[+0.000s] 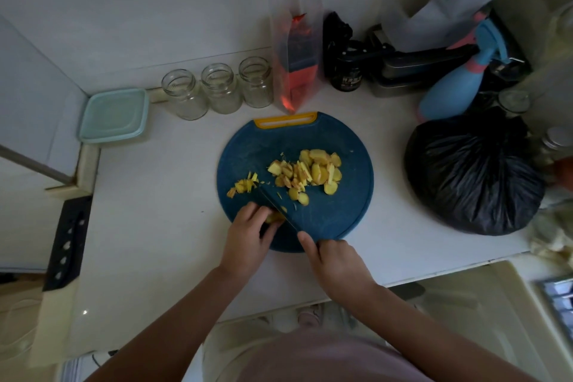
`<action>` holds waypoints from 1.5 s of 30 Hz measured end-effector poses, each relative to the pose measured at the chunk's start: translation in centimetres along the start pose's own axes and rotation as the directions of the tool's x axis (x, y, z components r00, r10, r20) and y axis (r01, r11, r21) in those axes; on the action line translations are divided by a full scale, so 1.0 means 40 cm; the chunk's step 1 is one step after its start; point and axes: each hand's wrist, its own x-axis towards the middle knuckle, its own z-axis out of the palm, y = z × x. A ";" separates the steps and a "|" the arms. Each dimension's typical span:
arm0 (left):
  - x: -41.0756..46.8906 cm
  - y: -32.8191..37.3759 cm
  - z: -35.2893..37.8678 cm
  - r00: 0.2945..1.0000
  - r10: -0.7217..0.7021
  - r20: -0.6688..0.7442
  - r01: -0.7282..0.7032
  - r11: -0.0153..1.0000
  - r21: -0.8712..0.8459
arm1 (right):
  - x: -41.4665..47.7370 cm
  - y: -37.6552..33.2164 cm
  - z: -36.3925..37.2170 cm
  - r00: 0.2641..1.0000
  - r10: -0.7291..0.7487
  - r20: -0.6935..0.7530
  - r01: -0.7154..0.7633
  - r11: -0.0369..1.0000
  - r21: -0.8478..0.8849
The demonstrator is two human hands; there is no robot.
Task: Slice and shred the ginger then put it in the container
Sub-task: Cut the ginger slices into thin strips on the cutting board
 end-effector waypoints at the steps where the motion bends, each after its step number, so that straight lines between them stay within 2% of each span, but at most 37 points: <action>1: -0.001 -0.001 0.000 1.000 0.003 0.004 -0.003 1.000 -0.006 | 0.000 0.000 0.001 1.000 0.007 0.010 -0.007 0.999 0.031; 7: -0.001 -0.010 0.002 1.000 0.031 -0.008 -0.031 0.999 -0.018 | 0.018 0.007 -0.008 0.997 0.032 0.073 -0.045 0.983 0.179; 17: 0.003 -0.024 0.007 0.998 0.069 -0.013 -0.069 0.997 -0.034 | 0.058 -0.006 -0.028 0.988 0.048 0.145 -0.073 0.982 0.171; 24: 0.004 -0.017 0.006 0.997 0.073 0.000 -0.073 0.997 -0.040 | 0.078 -0.045 0.024 0.993 0.113 0.033 -0.116 0.985 0.130; 29: -0.001 -0.019 0.011 0.998 0.050 -0.023 -0.051 0.999 -0.015 | 0.060 -0.020 0.018 0.993 0.120 0.014 -0.118 0.943 0.311; 32: -0.008 -0.015 0.017 0.998 0.045 -0.047 -0.046 0.999 -0.022 | 0.034 0.005 0.007 0.993 0.116 0.032 -0.120 0.931 0.346; 40: -0.012 -0.009 0.014 0.999 0.045 -0.029 -0.046 0.998 -0.039 | -0.007 -0.006 -0.012 0.999 0.045 0.028 -0.050 0.976 0.212; 45: -0.013 -0.009 0.013 0.999 0.041 -0.027 -0.042 0.998 -0.037 | -0.010 -0.001 0.009 0.998 0.057 0.000 -0.057 0.992 0.116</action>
